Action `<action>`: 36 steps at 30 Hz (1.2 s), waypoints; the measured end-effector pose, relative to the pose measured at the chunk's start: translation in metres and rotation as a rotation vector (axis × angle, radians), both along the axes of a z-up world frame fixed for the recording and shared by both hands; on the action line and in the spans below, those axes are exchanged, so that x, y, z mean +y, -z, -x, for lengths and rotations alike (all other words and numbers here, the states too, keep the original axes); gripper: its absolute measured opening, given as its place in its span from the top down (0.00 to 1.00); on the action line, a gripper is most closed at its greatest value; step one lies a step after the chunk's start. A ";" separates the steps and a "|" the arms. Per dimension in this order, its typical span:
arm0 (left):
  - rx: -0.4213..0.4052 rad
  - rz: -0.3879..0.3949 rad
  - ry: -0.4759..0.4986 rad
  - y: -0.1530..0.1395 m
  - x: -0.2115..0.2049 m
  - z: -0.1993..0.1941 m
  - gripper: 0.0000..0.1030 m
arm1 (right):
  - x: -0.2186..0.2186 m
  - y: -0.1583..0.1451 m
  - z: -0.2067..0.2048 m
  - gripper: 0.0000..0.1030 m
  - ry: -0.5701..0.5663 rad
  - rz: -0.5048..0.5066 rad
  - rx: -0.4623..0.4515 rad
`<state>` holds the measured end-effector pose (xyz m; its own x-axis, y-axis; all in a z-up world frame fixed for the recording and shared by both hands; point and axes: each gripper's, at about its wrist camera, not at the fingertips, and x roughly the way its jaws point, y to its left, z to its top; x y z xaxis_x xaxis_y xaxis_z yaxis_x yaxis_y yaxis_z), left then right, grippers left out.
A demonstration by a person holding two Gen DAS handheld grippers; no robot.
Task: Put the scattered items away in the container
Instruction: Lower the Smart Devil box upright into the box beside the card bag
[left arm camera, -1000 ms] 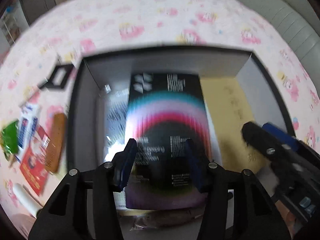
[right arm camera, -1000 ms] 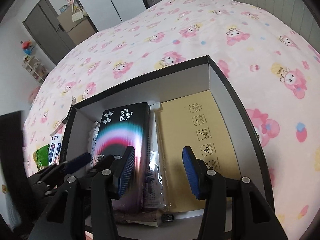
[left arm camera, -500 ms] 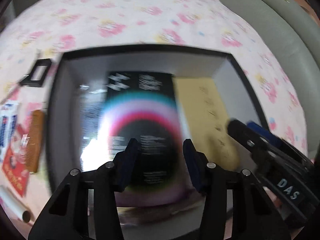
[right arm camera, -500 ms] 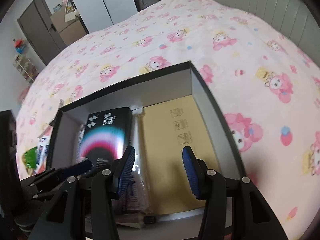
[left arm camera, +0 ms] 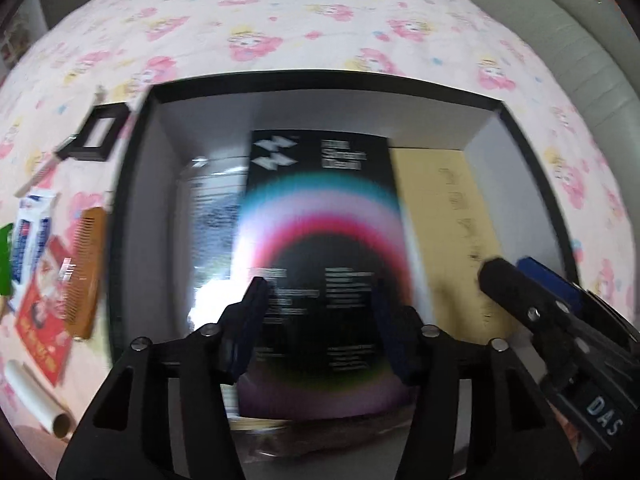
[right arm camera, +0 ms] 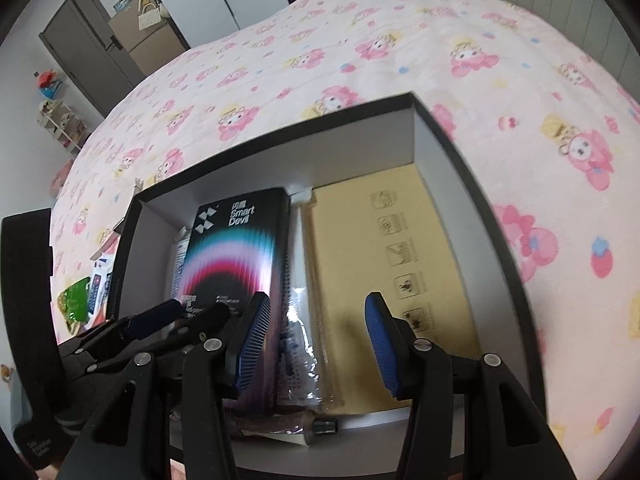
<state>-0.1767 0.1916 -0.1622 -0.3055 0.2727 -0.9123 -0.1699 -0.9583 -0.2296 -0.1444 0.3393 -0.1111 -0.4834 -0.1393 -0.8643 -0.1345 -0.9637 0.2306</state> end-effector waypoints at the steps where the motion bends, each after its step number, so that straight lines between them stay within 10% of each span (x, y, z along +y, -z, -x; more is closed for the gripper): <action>1: -0.005 -0.021 0.015 -0.001 0.003 -0.001 0.48 | 0.000 -0.002 -0.001 0.56 0.010 -0.027 0.014; 10: -0.003 0.026 -0.111 -0.003 -0.023 0.005 0.51 | 0.002 -0.001 0.001 0.56 -0.003 -0.002 0.019; 15: -0.008 0.119 -0.064 0.004 0.004 0.007 0.30 | -0.002 -0.003 0.003 0.56 -0.008 -0.047 0.030; 26: -0.141 -0.240 0.003 -0.001 0.005 0.016 0.56 | 0.019 0.003 0.005 0.55 0.024 0.014 0.011; 36: -0.087 -0.140 -0.134 -0.005 -0.028 0.016 0.56 | -0.013 0.013 0.008 0.54 -0.162 0.089 -0.038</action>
